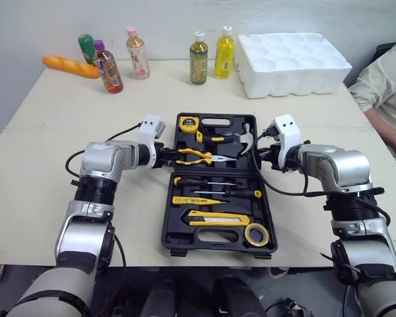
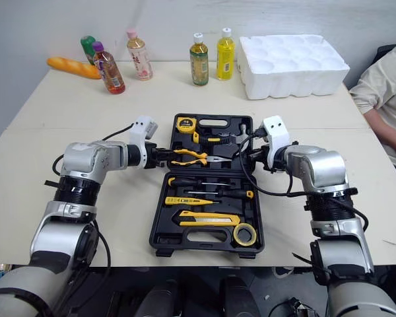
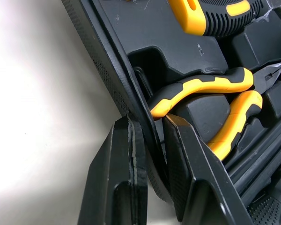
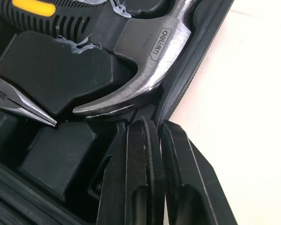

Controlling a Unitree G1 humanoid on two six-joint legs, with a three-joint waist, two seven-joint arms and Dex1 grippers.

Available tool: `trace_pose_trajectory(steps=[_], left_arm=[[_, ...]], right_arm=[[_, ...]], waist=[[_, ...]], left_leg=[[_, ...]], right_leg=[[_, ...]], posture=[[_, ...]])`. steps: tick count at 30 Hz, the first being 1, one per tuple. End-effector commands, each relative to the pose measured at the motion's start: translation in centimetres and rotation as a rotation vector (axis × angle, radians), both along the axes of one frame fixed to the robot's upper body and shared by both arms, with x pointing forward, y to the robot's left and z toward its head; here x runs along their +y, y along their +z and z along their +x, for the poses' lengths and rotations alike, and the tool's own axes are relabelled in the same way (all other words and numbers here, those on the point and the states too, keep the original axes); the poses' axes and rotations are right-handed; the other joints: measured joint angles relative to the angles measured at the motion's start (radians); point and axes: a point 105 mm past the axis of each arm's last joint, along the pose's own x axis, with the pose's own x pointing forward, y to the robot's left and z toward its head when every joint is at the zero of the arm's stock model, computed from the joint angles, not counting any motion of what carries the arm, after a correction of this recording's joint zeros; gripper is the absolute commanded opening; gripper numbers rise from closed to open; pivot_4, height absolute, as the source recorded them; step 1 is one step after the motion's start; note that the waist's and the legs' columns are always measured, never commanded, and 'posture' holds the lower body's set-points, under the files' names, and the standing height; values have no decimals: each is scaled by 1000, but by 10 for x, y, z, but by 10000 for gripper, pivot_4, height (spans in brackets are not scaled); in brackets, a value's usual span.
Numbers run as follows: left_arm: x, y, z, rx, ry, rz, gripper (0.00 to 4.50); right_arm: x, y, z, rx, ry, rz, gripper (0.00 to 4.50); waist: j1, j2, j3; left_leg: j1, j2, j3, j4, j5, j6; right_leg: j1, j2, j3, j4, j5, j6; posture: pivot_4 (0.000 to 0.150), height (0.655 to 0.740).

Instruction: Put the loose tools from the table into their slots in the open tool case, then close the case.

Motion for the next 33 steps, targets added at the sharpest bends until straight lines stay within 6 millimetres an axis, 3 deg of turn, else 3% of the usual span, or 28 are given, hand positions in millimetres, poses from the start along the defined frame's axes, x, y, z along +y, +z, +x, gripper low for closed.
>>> trace_pose_trajectory(steps=[1,3,7,11,15,23,26,28,32,33], left_arm=[[-13,19,-1,-132,-61,-51,3092],[-13,27,1,-195,-57,-39,2956],[-14,63,5,-544,-89,49,2168],[-15,75,1,-741,-123,120,1173],[-5,80,-3,-924,-96,213,62],[21,52,-14,-996,-55,367,62],[29,50,-25,-955,-45,306,12771],[35,49,-41,-874,-75,201,21747],[59,33,-101,-549,-229,4,40257],[71,28,-120,-456,-267,-11,44759]], right_arm=[[-4,15,6,-144,8,-95,0],[-1,25,8,-211,28,-112,0],[12,64,9,-477,97,-156,0],[13,79,7,-662,136,-260,0],[11,78,-3,-829,180,-335,0],[5,46,-27,-995,268,-429,0],[9,45,-45,-1048,346,-412,11664],[5,55,-57,-1033,347,-332,21259],[-8,46,-111,-766,561,-237,41610],[-18,41,-127,-666,601,-233,42002]], waist=[[0,0,0],[1,0,0],[1,0,3],[-2,1,4],[-2,1,4],[-1,1,4],[-3,1,4],[-5,1,4],[-2,1,4],[-1,1,4]], left_leg=[[0,0,0,0,0,0],[-1,0,0,1,0,0],[-4,0,1,2,0,0],[-5,0,2,0,0,0],[-5,0,3,-1,0,0],[-5,0,4,-1,0,0],[-4,0,4,-1,0,1],[-3,1,4,-1,0,1],[-1,2,4,-3,0,1],[-1,2,2,-5,0,1]], right_leg=[[0,0,0,0,0,0],[0,0,0,0,0,0],[-3,0,0,0,0,1],[-5,0,0,-1,0,1],[-5,0,1,-2,0,1],[-5,0,1,-1,1,1],[-5,0,1,-1,0,1],[-4,1,2,-1,0,1],[-3,1,2,-1,0,1],[-1,1,2,-3,0,1]], posture=[[1500,7400],[1500,7400],[1500,7400],[1500,7400],[1500,7400],[1500,7400],[1500,7400],[1500,7400],[1500,7400],[1500,7400]])
